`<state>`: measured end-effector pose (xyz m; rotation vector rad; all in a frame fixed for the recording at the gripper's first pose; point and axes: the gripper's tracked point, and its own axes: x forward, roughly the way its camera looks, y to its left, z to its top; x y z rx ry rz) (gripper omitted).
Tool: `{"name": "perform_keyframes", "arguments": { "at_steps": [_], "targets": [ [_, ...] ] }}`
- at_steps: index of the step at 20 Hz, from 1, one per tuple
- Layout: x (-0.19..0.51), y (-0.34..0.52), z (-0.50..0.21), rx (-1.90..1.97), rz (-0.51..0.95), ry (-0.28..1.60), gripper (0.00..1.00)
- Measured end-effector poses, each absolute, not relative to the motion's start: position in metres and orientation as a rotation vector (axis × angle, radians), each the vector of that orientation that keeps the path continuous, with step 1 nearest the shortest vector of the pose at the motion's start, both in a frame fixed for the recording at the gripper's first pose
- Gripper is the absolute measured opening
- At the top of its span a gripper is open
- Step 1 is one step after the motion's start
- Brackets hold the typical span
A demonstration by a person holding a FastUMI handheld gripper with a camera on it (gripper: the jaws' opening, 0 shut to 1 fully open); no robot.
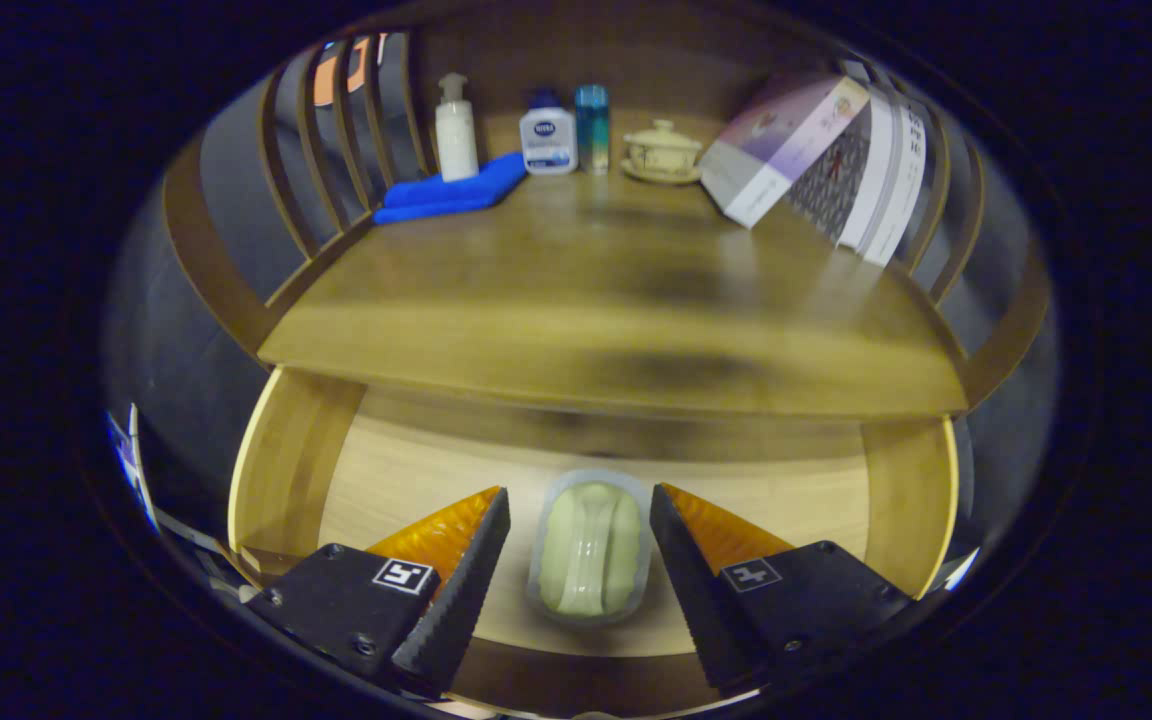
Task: Pull open the drawer, take out the items inside it, and place them on the countertop above the cabinet.
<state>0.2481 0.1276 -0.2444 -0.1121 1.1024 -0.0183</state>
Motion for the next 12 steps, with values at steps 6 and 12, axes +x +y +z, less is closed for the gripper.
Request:
{"name": "perform_keyframes", "arguments": {
  "at_steps": [6,12],
  "targets": [
    [0.239,0.121,-0.265,-0.093,-0.072,1.214,0.64],
    [0.239,0.114,-0.270,-0.086,-0.090,1.247,0.26]
  ]
}}
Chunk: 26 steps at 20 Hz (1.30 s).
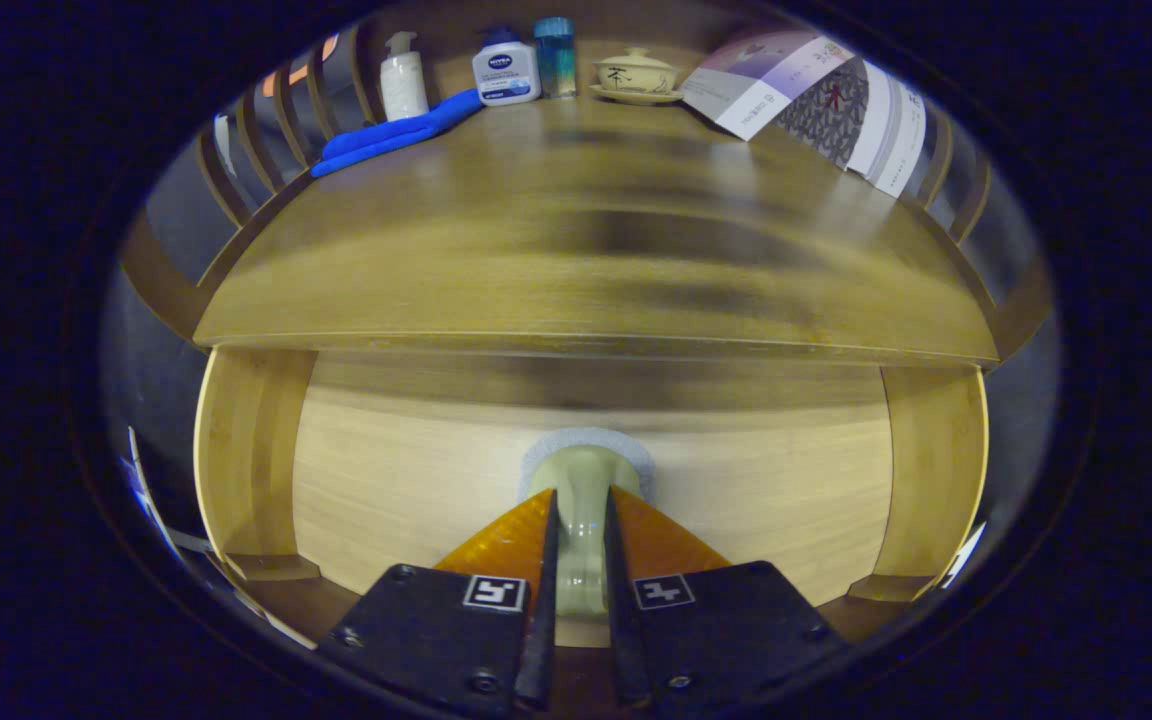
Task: Pull open the drawer, take out the items inside it, and place them on the countertop above the cabinet.
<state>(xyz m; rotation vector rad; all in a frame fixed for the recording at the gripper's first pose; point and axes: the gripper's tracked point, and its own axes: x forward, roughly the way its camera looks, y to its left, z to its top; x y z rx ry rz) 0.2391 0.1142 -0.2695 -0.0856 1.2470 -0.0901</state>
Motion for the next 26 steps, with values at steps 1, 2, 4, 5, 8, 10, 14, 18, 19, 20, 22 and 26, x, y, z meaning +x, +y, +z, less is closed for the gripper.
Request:
{"name": "perform_keyframes", "arguments": {
  "at_steps": [1,2,4,5,8,10,14,18,19,20,22,26],
  "targets": [
    [0.238,0.115,-0.271,-0.081,-0.081,1.250,0.25],
    [0.237,0.115,-0.270,-0.078,-0.078,1.252,0.24],
    [0.233,0.116,-0.265,-0.077,-0.072,1.241,0.23],
    [0.230,0.117,-0.261,-0.079,-0.066,1.235,0.23],
    [0.220,0.123,-0.248,-0.074,-0.029,1.221,0.23],
    [0.217,0.125,-0.236,-0.073,-0.014,1.199,0.23],
    [0.213,0.132,-0.202,-0.061,0.025,1.143,0.23],
    [0.222,0.140,-0.162,-0.037,0.048,1.077,0.23],
    [0.228,0.140,-0.153,-0.031,0.046,1.058,0.23],
    [0.235,0.139,-0.142,-0.030,0.039,1.039,0.23],
    [0.251,0.139,-0.127,-0.016,0.026,1.015,0.23],
    [0.290,0.139,-0.110,-0.012,0.004,0.991,0.23]
  ]
}}
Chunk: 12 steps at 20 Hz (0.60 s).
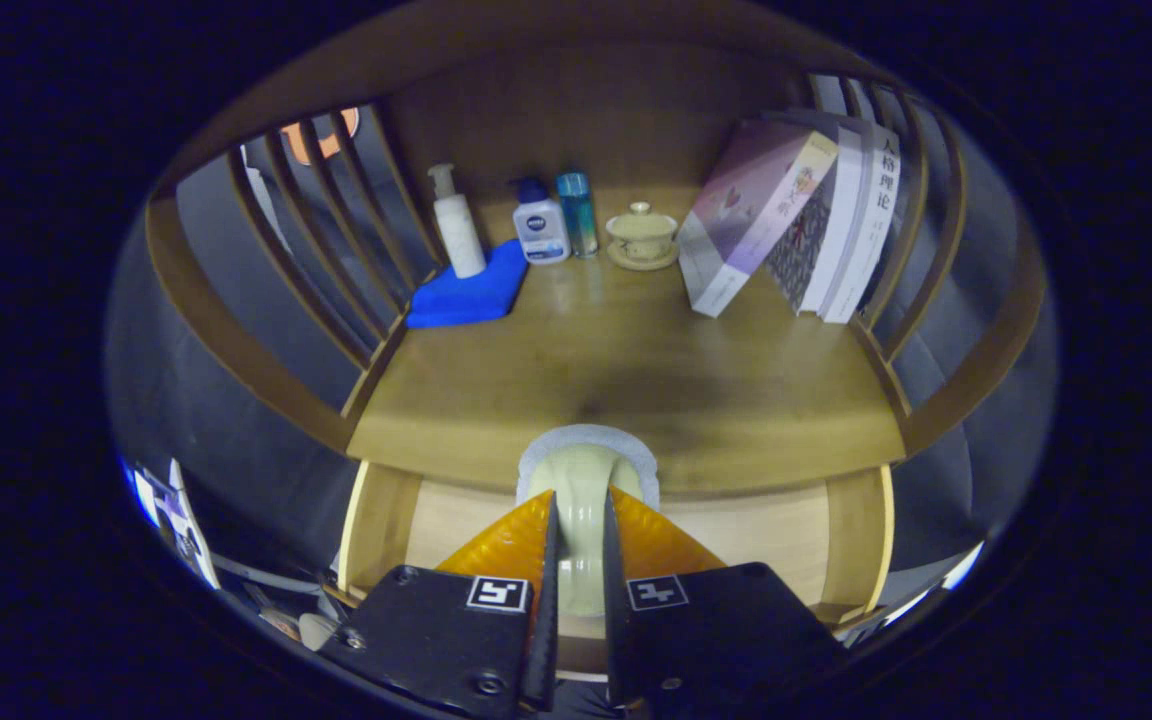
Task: Pull open the drawer, take out the items inside it, and place them on the countertop above the cabinet.
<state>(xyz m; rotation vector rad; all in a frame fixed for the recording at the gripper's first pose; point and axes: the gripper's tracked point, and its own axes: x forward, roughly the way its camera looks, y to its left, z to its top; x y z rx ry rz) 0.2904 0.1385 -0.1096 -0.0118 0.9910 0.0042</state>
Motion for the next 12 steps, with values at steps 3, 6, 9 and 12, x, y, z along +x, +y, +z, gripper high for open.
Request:
{"name": "perform_keyframes", "arguments": {
  "at_steps": [3,6,9,12],
  "targets": [
    [0.321,0.137,-0.109,-0.014,-0.018,0.986,0.23],
    [0.354,0.131,-0.113,-0.033,-0.041,0.976,0.23],
    [0.381,0.127,-0.119,-0.041,-0.070,0.959,0.23],
    [0.393,0.126,-0.134,-0.028,-0.082,0.975,0.23]
  ]
}}
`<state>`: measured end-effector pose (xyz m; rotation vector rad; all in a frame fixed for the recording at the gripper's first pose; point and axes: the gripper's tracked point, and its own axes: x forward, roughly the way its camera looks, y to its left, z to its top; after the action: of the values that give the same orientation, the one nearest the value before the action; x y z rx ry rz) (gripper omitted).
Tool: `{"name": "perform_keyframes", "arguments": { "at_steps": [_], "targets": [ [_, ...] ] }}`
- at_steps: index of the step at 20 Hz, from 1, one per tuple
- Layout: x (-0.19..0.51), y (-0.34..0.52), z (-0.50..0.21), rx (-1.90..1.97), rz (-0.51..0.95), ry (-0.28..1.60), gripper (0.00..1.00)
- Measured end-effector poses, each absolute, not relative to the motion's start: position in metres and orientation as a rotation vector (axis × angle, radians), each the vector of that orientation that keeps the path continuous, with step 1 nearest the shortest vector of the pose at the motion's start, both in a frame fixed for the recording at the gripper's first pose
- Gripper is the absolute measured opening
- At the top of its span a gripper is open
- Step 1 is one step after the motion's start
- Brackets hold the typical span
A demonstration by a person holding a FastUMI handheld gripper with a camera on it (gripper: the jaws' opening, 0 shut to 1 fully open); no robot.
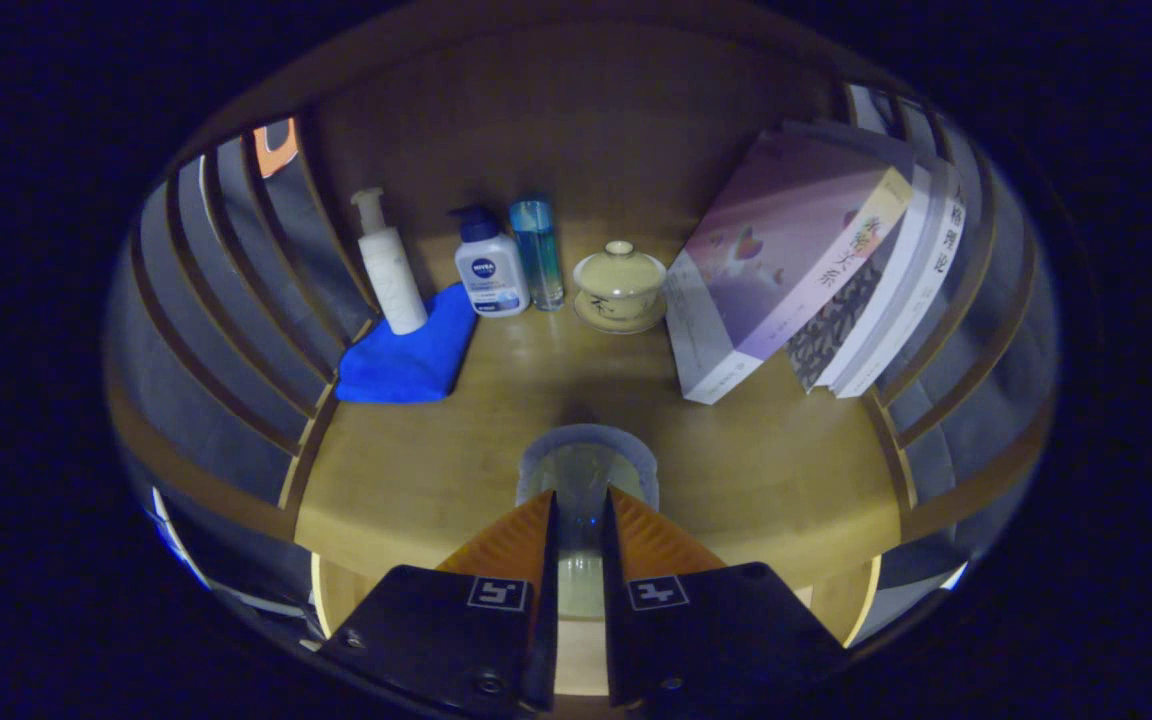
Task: Pull open the drawer, take out the items inside it, and place them on the countertop above the cabinet.
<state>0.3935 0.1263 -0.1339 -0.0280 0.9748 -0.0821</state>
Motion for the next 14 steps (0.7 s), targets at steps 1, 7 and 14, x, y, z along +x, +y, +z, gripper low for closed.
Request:
{"name": "perform_keyframes", "arguments": {
  "at_steps": [1,7,14],
  "targets": [
    [0.397,0.127,-0.138,-0.021,-0.083,0.977,0.23],
    [0.410,0.121,-0.153,-0.029,-0.090,0.930,0.23],
    [0.410,0.123,-0.153,-0.031,-0.106,0.858,0.27]
  ]
}}
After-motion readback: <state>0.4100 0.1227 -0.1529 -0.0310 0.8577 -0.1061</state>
